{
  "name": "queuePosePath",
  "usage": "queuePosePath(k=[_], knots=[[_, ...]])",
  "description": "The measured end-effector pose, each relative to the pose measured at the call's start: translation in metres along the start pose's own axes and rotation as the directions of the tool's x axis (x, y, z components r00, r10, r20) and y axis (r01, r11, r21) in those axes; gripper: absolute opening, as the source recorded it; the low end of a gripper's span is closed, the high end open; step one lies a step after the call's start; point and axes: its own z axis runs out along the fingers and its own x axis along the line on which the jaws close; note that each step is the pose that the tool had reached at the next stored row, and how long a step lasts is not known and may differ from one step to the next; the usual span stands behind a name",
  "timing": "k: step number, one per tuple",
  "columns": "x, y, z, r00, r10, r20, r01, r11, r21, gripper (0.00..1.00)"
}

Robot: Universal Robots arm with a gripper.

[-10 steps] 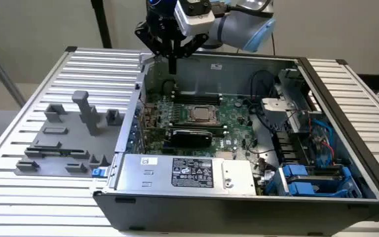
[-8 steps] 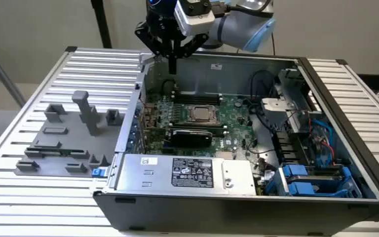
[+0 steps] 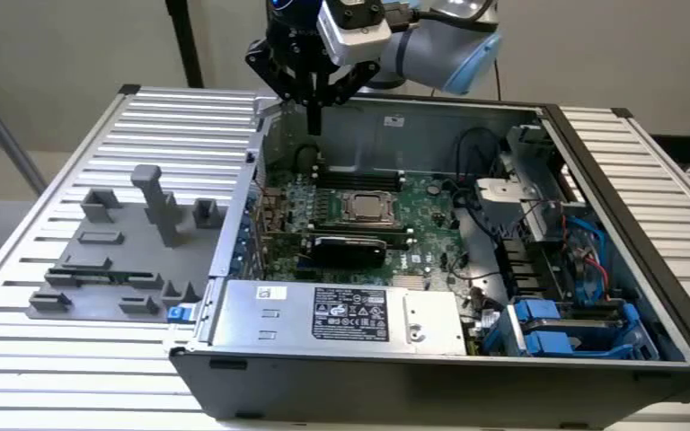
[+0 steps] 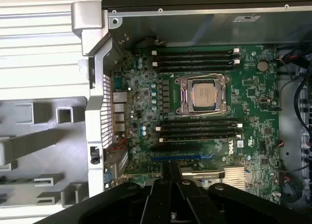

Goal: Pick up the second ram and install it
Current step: 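Reach for the second ram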

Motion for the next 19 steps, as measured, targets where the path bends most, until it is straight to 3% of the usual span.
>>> queuePosePath(k=[6,19], knots=[[0.004,-0.0003,-0.0002,1.0000,0.000,-0.0002,0.000,1.0000,0.0003,0.00],[0.061,-0.0070,-0.0015,1.0000,0.000,0.0014,0.000,1.0000,-0.0001,0.00]])
